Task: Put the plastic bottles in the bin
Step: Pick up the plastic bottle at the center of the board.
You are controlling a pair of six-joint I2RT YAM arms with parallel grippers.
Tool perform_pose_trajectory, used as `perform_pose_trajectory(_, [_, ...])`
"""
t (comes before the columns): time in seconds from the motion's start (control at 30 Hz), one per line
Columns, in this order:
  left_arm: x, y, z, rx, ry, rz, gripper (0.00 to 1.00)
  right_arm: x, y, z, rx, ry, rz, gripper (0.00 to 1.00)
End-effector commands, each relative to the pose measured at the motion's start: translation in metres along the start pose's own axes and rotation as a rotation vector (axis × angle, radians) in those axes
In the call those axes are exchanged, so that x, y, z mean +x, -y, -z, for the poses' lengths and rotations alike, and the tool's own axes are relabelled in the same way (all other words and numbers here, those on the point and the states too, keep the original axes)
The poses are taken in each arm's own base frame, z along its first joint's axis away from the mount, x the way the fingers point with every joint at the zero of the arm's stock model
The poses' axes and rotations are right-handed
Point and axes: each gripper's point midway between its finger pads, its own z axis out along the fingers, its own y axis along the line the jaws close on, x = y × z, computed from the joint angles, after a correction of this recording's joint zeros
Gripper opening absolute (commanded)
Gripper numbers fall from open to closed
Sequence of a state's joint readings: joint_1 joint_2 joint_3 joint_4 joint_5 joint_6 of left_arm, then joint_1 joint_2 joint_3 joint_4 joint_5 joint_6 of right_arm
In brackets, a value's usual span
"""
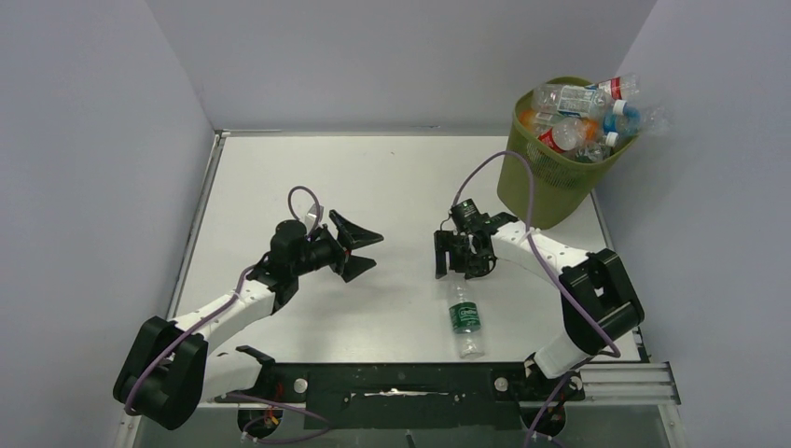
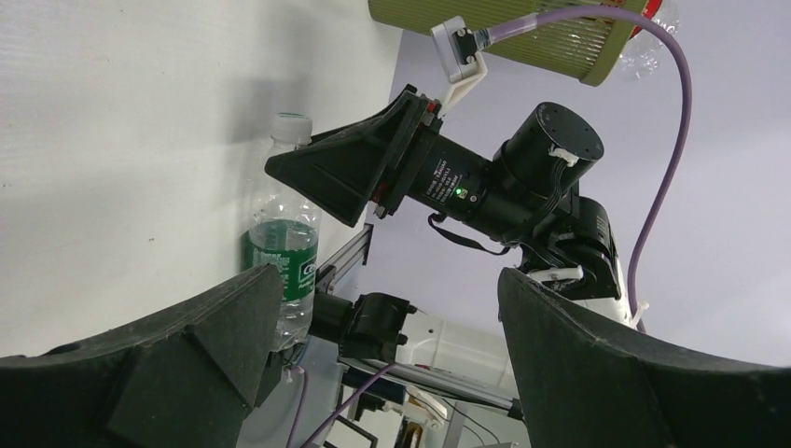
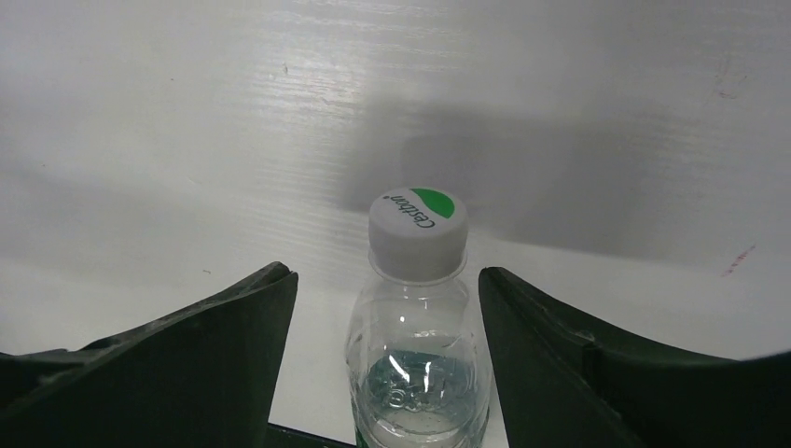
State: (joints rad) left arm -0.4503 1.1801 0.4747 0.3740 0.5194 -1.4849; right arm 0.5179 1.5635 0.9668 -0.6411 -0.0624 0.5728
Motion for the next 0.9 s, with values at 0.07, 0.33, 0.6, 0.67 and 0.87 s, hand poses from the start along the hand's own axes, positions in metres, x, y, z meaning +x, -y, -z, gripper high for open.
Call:
perform_pose_trajectory(0.07, [0.0, 0.011, 0.003, 0.043, 0.012, -0.033, 0.87, -0.024, -0.003, -0.001, 0.009, 0.068, 0.039, 0.66])
perform_pose_trajectory(0.33, [0.0, 0.01, 0.003, 0.042, 0.009, -0.033, 0.87, -0.027, 0.003, -0.009, 0.022, 0.054, 0.053, 0.43])
perform_pose_trajectory(0.6, [0.0, 0.013, 0.003, 0.048, 0.008, -0.035, 0.87, -0.05, 0.01, 0.012, 0.032, 0.1, 0.078, 0.25])
perform_pose_trajectory(0.67, [0.0, 0.013, 0.003, 0.047, 0.008, -0.034, 0.87, -0.069, 0.013, 0.035, 0.033, 0.157, 0.072, 0.24])
perform_pose_trajectory(0.87, [-0.003, 0.012, 0.003, 0.047, 0.011, -0.033, 0.87, -0.152, 0.031, 0.145, 0.044, 0.43, 0.058, 0.23])
